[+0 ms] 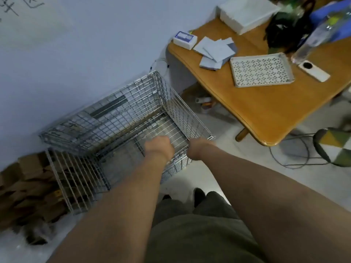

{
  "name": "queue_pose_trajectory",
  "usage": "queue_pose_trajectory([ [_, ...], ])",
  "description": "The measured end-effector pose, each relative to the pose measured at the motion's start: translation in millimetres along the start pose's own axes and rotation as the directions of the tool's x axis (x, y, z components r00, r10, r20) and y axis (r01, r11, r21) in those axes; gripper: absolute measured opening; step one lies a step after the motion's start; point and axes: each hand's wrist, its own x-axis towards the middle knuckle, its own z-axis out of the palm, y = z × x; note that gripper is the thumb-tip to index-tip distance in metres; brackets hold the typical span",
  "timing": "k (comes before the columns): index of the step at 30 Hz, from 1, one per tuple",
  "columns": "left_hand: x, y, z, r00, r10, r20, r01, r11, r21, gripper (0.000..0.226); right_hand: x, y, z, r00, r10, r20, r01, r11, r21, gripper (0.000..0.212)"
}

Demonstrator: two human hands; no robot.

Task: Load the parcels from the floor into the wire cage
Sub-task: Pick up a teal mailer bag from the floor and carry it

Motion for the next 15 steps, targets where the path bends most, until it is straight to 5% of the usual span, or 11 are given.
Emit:
queue_pose_trajectory([
  [8,1.5,32.8,-21.8,0.97,0.239,-0.032,-0.226,0.946,0.233,0.019,-36.1,42.1,11.0,0.978,0.203,-0.056,-0.182,0.947,0.264,0.032],
  [15,-22.8,105.2,-6.3,0.852,0.524,0.016,-0.498,0.798,0.339,0.029,-94.6,94.2,51.8,0.901,0.433,-0.008,-0.378,0.795,0.474,0.04],
])
